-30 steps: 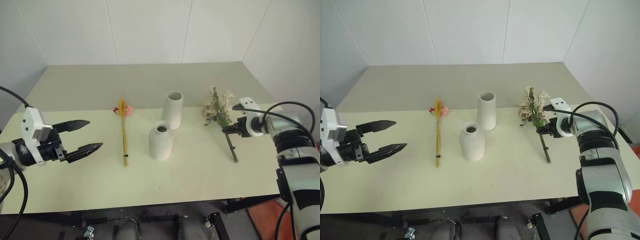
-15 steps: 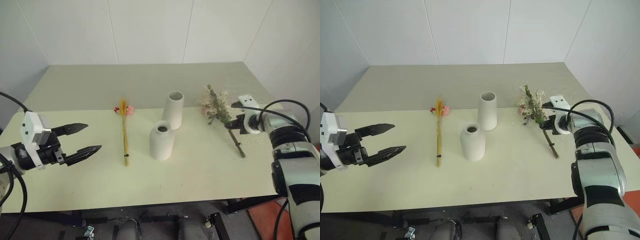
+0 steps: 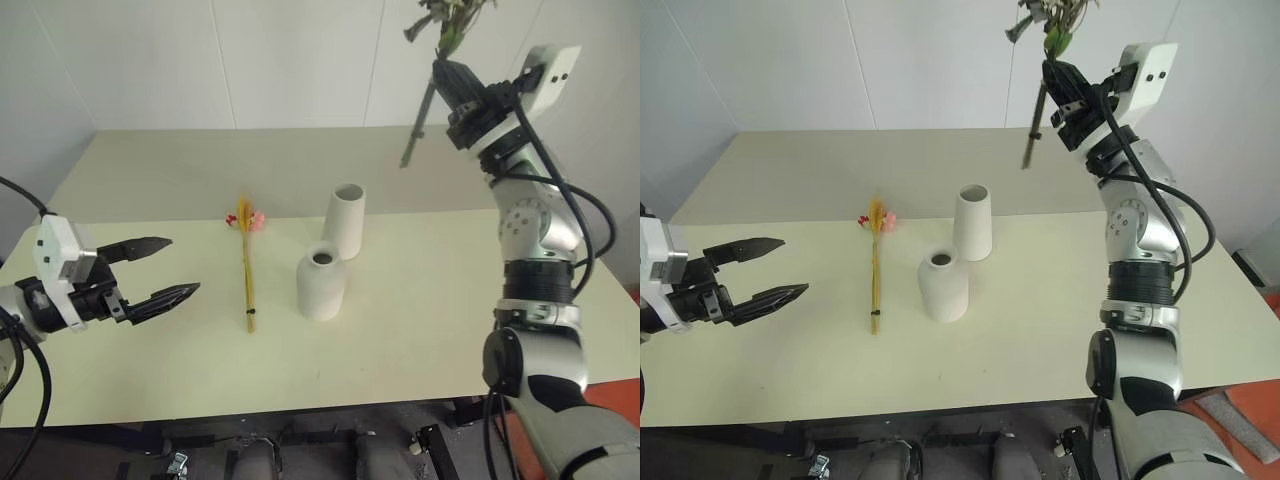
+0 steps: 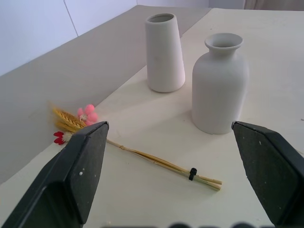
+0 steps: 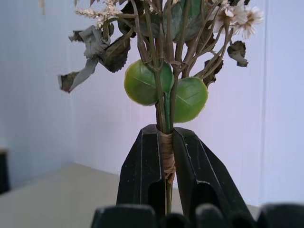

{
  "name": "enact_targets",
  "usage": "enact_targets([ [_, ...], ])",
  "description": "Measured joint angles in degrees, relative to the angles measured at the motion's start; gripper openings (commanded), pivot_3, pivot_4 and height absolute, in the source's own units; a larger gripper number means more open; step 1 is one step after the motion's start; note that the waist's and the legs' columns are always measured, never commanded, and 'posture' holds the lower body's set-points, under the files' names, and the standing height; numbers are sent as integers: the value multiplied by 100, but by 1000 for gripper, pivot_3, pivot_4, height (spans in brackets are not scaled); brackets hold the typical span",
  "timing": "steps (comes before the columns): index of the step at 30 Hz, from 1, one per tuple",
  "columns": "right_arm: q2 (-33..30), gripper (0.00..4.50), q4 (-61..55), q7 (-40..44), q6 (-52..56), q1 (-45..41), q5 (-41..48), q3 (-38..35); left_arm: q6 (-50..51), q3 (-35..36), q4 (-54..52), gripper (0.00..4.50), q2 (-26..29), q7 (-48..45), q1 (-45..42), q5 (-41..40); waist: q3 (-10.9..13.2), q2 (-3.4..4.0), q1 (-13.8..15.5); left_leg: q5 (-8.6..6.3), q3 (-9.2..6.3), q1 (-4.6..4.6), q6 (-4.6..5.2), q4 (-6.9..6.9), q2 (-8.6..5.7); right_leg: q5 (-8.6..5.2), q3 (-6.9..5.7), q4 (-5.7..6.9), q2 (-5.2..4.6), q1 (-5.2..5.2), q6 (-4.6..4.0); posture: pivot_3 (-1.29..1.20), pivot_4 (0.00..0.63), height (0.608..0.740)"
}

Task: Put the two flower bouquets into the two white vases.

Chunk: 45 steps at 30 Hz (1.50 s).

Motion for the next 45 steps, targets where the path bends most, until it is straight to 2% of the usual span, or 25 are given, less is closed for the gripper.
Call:
enact_targets([
  [11,467,161,121,128,-35,72,201,138,9,46,-21,4500,0,-21,118,-3,0,1,-12,0,0,1,0,-1,0,0,-1,1,-1,-2,-3,0,150,740],
  [20,812,161,967,292,-582,65,1,298,14,153,-142,4500,0,38,293,-20,1,1,-21,0,1,0,0,-3,0,0,-1,-1,0,-3,-4,0,150,740],
  [28,820,161,1706,672,-1148,29,-287,441,35,352,-321,4500,-2,126,502,-94,1,1,-23,0,0,2,0,-4,1,0,-1,0,0,-3,-4,0,150,740],
  [29,824,720,1769,701,-1183,29,-309,458,36,358,-352,4500,-2,131,514,-102,1,2,-24,0,1,2,0,-4,0,0,-1,0,0,-3,-4,0,150,740],
  [31,857,1031,1801,791,-1199,36,-335,493,44,358,-378,4500,-2,132,533,-107,1,2,-24,0,0,2,0,-4,1,0,-1,1,1,-4,-4,0,150,740],
  [34,909,2122,1772,866,-1207,105,-352,530,80,358,-383,4500,-1,135,535,-111,1,2,-22,0,0,3,0,-5,1,0,-1,1,1,-3,-4,0,150,740],
  [41,807,4470,650,1131,-982,1207,-367,813,98,112,-377,4500,-22,592,343,188,1,1,7,0,0,0,-1,-7,-2,0,-2,0,-3,-2,-4,0,150,740],
  [45,488,4470,-86,1055,-769,1651,-478,964,112,-183,-372,4500,-163,966,65,375,0,1,10,1,0,5,-2,-7,-1,0,-2,3,-1,-1,-3,0,150,740],
])
